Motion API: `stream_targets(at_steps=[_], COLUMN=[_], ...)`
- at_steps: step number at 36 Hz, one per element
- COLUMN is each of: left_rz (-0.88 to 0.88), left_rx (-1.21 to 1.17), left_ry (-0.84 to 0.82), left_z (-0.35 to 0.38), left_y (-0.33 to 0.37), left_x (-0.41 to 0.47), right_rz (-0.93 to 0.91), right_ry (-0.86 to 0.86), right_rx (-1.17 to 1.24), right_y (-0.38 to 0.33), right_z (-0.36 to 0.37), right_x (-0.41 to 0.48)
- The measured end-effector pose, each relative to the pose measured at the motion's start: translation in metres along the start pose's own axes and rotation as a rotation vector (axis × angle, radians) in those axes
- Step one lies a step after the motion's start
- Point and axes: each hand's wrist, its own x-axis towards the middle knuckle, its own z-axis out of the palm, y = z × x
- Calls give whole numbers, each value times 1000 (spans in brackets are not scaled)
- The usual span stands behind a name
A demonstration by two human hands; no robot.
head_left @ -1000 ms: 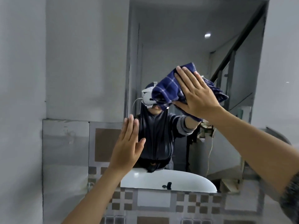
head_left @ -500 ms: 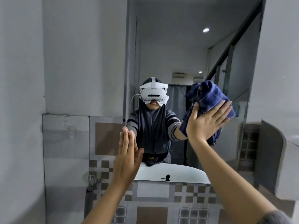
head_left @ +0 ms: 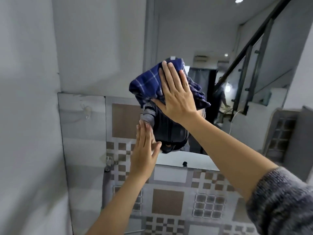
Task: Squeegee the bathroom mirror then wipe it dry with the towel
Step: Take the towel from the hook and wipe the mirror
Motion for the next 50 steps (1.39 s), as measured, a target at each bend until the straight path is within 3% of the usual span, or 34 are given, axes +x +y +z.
stream_targets(at_steps=[4, 7, 12, 17, 26, 31, 35, 40, 45, 50], left_rz=[-9, 9, -2, 30, 186, 288, 347, 389, 390, 345], left_rx=[10, 17, 7, -44, 54, 112, 156, 147, 122, 103], left_ry=[-16, -21, -32, -13, 54, 91, 80, 50, 70, 102], left_z=[1, -1, -4, -12, -47, -68, -76, -81, -80, -74], left_y=[0, 1, 5, 9, 20, 28, 26, 24, 26, 29], left_x=[0, 1, 1, 10, 118, 174, 197, 199, 198, 194], right_rz=[-262, -217, 120, 437, 1161, 1334, 1252, 954, 475, -94], right_ry=[-81, -75, -72, -25, 235, 300, 291, 163, -34, -108], right_rx=[-117, -170, -162, -81, 155, 237, 265, 227, 133, -12], right_y=[48, 90, 145, 158, 94, 45, 10, -36, -66, -56], right_z=[-9, -19, -32, -33, -7, 4, 10, 20, 27, 30], right_x=[-32, -56, -86, -114, -128, -113, -97, -85, -90, -113])
